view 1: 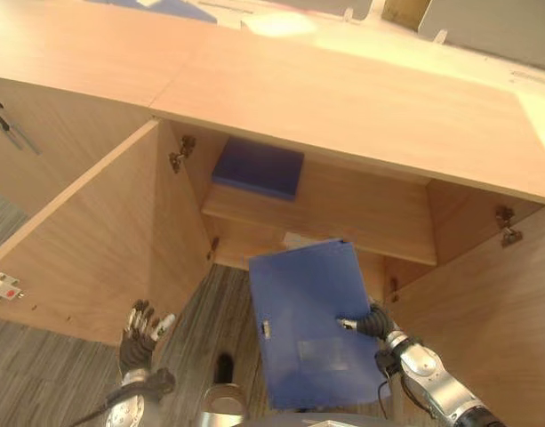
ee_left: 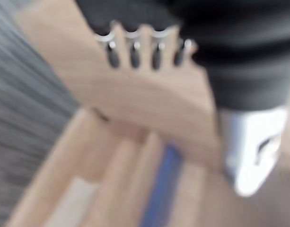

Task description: Put the empty folder in the office cabinet

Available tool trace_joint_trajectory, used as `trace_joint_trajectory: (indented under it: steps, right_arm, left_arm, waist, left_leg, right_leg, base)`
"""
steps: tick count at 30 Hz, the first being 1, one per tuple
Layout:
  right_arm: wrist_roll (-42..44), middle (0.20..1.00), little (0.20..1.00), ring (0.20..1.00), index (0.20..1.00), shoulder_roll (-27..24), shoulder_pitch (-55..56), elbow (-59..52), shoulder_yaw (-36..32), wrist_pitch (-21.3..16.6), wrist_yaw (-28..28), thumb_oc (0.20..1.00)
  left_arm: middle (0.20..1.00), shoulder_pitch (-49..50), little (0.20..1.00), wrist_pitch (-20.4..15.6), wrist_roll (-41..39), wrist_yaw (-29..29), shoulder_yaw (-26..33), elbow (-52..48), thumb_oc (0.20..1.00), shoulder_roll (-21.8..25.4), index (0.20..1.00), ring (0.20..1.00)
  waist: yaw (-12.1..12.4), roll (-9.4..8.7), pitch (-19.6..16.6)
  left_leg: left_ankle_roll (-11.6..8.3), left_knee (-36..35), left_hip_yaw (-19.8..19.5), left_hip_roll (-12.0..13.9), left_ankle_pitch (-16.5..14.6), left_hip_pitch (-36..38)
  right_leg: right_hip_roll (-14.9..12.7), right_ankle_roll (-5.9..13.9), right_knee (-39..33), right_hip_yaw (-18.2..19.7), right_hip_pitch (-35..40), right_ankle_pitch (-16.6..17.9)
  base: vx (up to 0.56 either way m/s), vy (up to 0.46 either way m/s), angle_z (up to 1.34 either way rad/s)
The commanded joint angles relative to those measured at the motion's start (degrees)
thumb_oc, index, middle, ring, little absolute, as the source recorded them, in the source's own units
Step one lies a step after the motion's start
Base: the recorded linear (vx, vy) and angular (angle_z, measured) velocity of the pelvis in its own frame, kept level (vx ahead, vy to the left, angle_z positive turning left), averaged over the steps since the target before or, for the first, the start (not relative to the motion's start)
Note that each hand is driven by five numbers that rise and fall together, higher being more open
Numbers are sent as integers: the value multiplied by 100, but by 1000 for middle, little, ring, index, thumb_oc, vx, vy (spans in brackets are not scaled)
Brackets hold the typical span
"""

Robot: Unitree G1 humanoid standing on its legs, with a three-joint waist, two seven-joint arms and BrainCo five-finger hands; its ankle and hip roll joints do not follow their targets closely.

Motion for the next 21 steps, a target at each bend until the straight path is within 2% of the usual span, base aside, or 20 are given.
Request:
trace_joint_trajectory:
  steps: [1,2,4,6,8,10,12,13,15,16,17,20,21]
  right_arm:
    - [228,200,200,200,200,-236,-660,-588,-147,-728,-224,200]
    - [290,200,200,200,200,-234,-704,-526,-199,-712,-248,200]
    - [365,200,200,200,200,-243,-919,-311,-343,-602,-272,200]
    - [182,200,200,200,200,-221,-1093,-72,-364,-593,-387,200]
    - [215,200,200,200,200,-219,-1155,49,-443,-594,-376,200]
    - [351,200,200,200,200,-195,-1280,331,-584,-628,-325,200]
    - [435,200,200,200,200,-146,-1393,557,-654,-685,-324,200]
    - [505,200,200,200,200,-85,-1503,796,-701,-740,-270,200]
    - [572,200,200,200,200,-28,-1593,973,-729,-749,-165,200]
    - [570,200,200,200,200,12,-1595,981,-744,-699,-112,200]
    - [570,200,200,200,200,12,-1595,981,-744,-699,-112,200]
    - [584,200,200,200,200,128,-1516,986,-809,-485,-61,200]
    - [542,200,200,200,200,201,-1474,1043,-844,-429,-68,200]
  left_arm:
    - [1000,-168,1000,224,-200,-638,121,-244,1000,46,1000,1000]
    - [1000,-137,1000,576,-198,-707,117,-113,1000,7,1000,1000]
    - [1000,-91,1000,973,86,-697,99,593,1000,-161,1000,1000]
    - [1000,-135,1000,958,175,-1209,129,1076,1000,-227,1000,1000]
    - [1000,-141,1000,981,238,-1405,116,1286,1000,-225,1000,1000]
    - [1000,-281,1000,1164,347,-1876,138,1668,1000,-148,1000,1000]
    - [1000,-381,1000,1036,391,-1944,110,1915,1000,-138,1000,1000]
    - [1000,-457,1000,944,467,-1984,73,2066,1000,-134,1000,1000]
    - [1000,-511,1000,957,485,-1979,46,2113,1000,-128,1000,1000]
    - [1000,-515,1000,1062,401,-1954,43,2062,1000,-93,1000,1000]
    - [1000,-515,1000,1062,401,-1954,43,2062,1000,-93,1000,1000]
    - [1000,-468,1000,1282,566,-1983,66,1982,1000,2,1000,1000]
    - [1000,-431,1000,1275,681,-2015,29,2000,1000,-10,1000,1000]
  waist:
    - [142,246,142]
    - [146,272,161]
    - [145,339,182]
    - [133,362,181]
    - [117,378,182]
    - [69,455,280]
    - [49,532,404]
    - [4,598,511]
    - [-42,615,598]
    - [-106,579,640]
    - [-106,579,640]
    - [-262,484,680]
    - [-295,488,645]
  left_leg:
    - [306,-54,-290,-208,-740,287]
    - [313,-54,-299,-223,-733,276]
    - [352,-46,-296,-295,-736,283]
    - [410,18,-279,-377,-798,278]
    - [469,65,-260,-445,-836,264]
    - [627,348,-150,-549,-919,130]
    - [685,593,-92,-573,-967,63]
    - [694,779,-51,-595,-1131,107]
    - [695,946,70,-621,-1295,134]
    - [692,1053,156,-662,-1464,190]
    - [692,1053,156,-662,-1464,190]
    - [699,1214,332,-708,-1727,429]
    - [698,1228,319,-693,-1888,590]
  right_leg:
    - [-177,217,25,19,334,-348]
    - [-192,227,25,17,318,-340]
    - [-262,264,25,10,293,-303]
    - [-338,308,25,37,293,-281]
    - [-413,356,25,68,307,-232]
    - [-673,418,530,43,139,-226]
    - [-836,391,1062,58,-84,-204]
    - [-909,406,1225,65,-206,-175]
    - [-937,447,1061,40,-324,-8]
    - [-914,561,706,69,-410,261]
    - [-914,561,706,69,-410,261]
    - [-865,740,25,90,-837,650]
    - [-818,836,25,90,-1008,616]
  base:
    - [-34,117,1]
    - [-7,125,1]
    - [13,225,1]
    - [41,239,-2]
    - [22,215,-7]
    - [-44,281,-1]
    - [-24,189,-21]
    - [51,132,-29]
    - [121,55,-30]
    - [121,-7,-32]
    - [147,-34,-42]
    - [284,-43,-32]
    - [423,-44,-30]
